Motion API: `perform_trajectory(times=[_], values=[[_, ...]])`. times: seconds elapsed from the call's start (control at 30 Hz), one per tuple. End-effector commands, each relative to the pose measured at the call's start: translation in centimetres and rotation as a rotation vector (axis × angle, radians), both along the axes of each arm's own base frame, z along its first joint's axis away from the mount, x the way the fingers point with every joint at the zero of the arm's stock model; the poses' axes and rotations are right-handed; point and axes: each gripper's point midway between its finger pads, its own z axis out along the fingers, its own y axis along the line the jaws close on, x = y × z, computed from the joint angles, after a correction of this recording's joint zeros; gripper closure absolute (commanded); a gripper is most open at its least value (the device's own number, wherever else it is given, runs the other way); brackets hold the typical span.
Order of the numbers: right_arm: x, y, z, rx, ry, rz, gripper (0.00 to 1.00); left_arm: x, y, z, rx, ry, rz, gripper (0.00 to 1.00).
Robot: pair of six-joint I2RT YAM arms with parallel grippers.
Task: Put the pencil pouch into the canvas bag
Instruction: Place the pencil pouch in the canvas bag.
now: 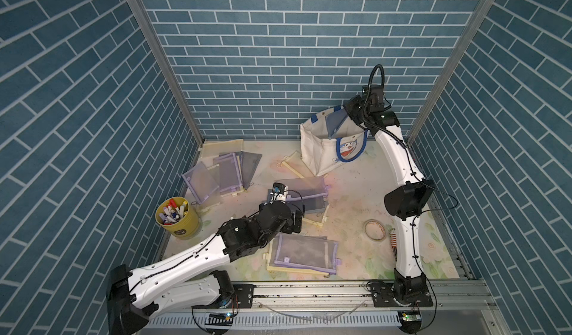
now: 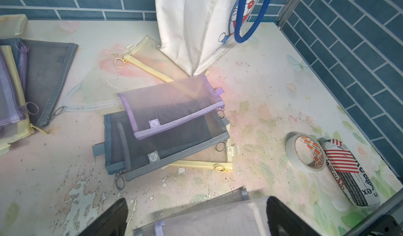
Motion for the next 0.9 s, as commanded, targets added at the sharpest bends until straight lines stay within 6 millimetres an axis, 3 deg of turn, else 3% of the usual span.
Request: perform_trajectory(times=[0.0, 0.23, 0.4, 0.5, 0.6, 0.87], values=[[0.3, 0.1, 3.3, 0.079, -0.084, -0.031, 1.0, 0.2, 0.7, -0.8, 0.014, 0.016, 0.01, 0.01], [-0.9, 1.4, 5.5, 0.137, -0.128, 0.013, 1.0, 0.6, 0.5, -1.0, 0.016, 0.022, 0.009, 0.01], [-0.5, 1.6, 6.6, 0.193, -0.159, 0.012, 1.0, 1.3, 0.1, -1.1, 0.02, 0.024, 0.006, 0.0], [0.1, 2.0, 5.7, 0.191, -0.138, 0.02, 1.0, 1.7, -0.1, -1.0, 0.023, 0.022, 0.004, 0.01], [0.4, 2.3, 3.5, 0.174, -0.088, 0.028, 1.0, 2.2, -0.2, -0.9, 0.014, 0.025, 0.011, 0.01], [-0.3, 2.1, -0.7, 0.103, -0.002, 0.017, 1.0, 3.2, -0.2, -1.1, -0.007, 0.032, 0.032, 0.01]])
